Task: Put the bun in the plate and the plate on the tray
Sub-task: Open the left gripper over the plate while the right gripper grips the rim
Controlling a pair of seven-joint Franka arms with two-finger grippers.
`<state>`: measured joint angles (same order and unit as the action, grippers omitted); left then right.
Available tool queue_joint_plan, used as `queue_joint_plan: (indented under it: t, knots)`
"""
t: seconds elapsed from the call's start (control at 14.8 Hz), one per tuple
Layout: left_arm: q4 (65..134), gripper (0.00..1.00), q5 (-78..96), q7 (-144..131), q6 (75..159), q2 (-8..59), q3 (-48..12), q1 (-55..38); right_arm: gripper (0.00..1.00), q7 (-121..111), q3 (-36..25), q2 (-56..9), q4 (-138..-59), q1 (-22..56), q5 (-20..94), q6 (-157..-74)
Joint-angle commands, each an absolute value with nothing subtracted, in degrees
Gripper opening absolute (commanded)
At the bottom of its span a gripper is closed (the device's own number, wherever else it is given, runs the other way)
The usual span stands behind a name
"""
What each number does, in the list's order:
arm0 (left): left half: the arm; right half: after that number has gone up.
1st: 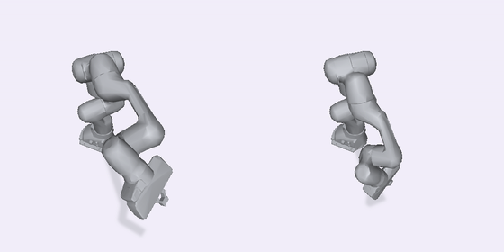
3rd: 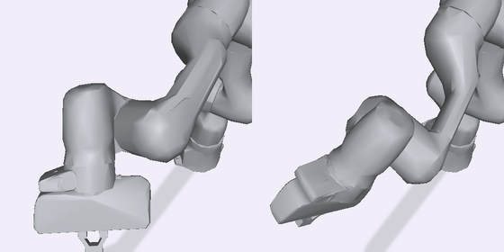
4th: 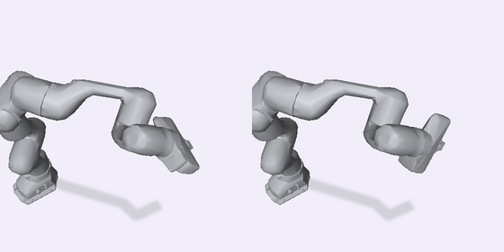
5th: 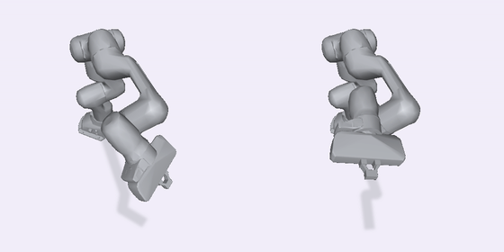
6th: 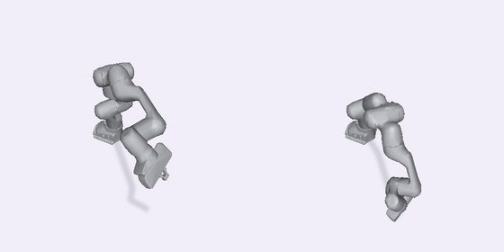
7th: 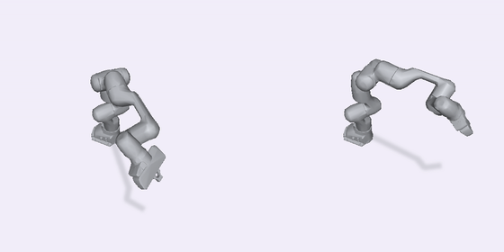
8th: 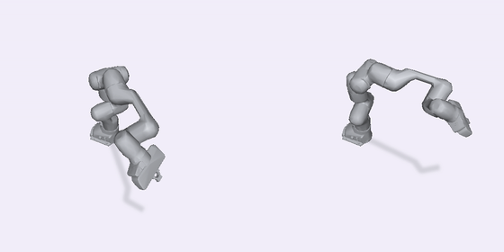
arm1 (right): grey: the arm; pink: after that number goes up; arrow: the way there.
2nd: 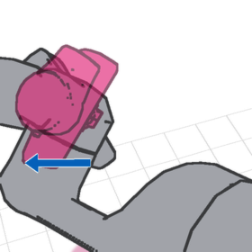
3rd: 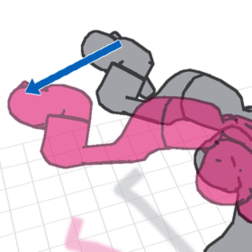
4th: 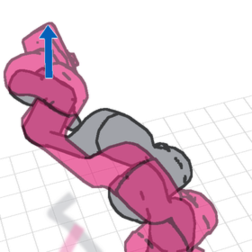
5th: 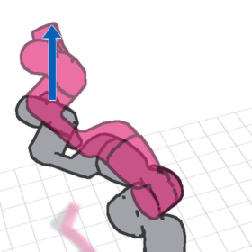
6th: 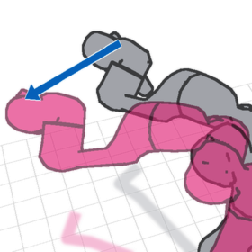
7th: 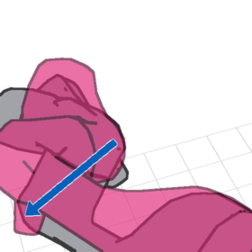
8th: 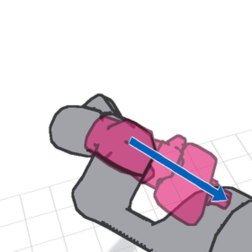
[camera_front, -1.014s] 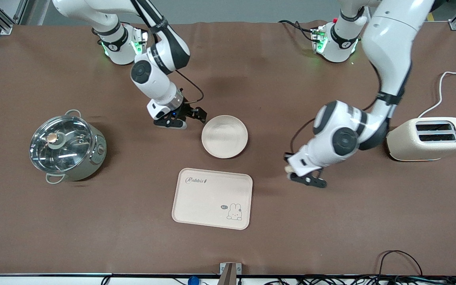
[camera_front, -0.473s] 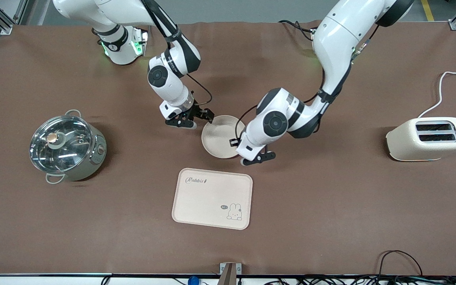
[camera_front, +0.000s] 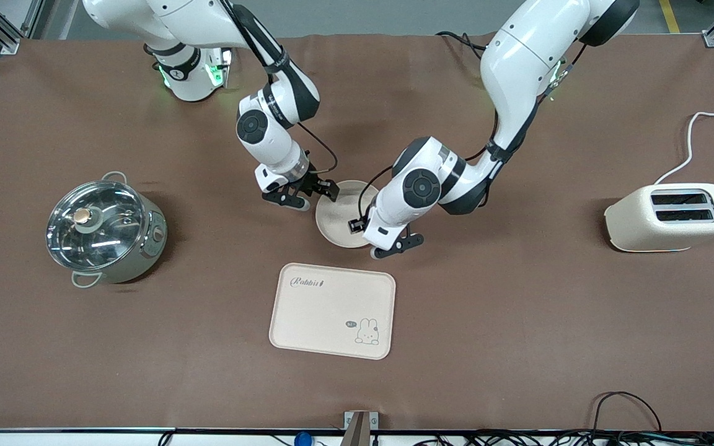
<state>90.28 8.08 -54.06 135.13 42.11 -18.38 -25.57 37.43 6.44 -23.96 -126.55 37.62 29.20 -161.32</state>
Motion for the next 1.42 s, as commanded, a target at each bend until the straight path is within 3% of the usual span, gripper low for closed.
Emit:
queue_joint_plan:
  t: [0.0, 0.34, 0.61, 0.88, 1.15, 1.35]
  knots:
    - [89.3, 1.0, 6.9, -54.8, 135.4, 42.5, -18.1, -25.9, 0.66, 39.1, 6.2, -25.0, -125.0, 37.6, 30.4, -161.5]
    - [89.3, 1.0, 6.8, -54.4, 135.2, 42.1, -17.8, -25.9, 0.56, 39.1, 5.1, -26.9, -124.1, 37.2, 30.3, -161.6]
    - [87.3, 1.0, -9.2, -50.2, 122.8, 35.7, -15.7, -19.6, 0.34, 38.8, 5.0, -26.9, -124.1, 37.2, 30.2, -161.8]
    - [87.2, 1.0, -10.3, -34.1, 118.4, 26.5, -15.7, -10.2, 0.03, 37.8, 5.0, -26.9, -123.9, 37.4, 29.7, -161.7]
    - [86.7, 1.0, -9.1, -18.8, 115.1, 18.4, -16.1, 0.0, 0.0, 34.8, 5.1, -26.5, -124.1, 37.0, 29.7, -161.4]
    - [86.6, 1.0, -4.0, -16.7, 104.6, 12.1, -15.4, 1.2, 0.0, 35.2, 5.3, -22.4, -123.8, 36.9, 30.0, -160.7]
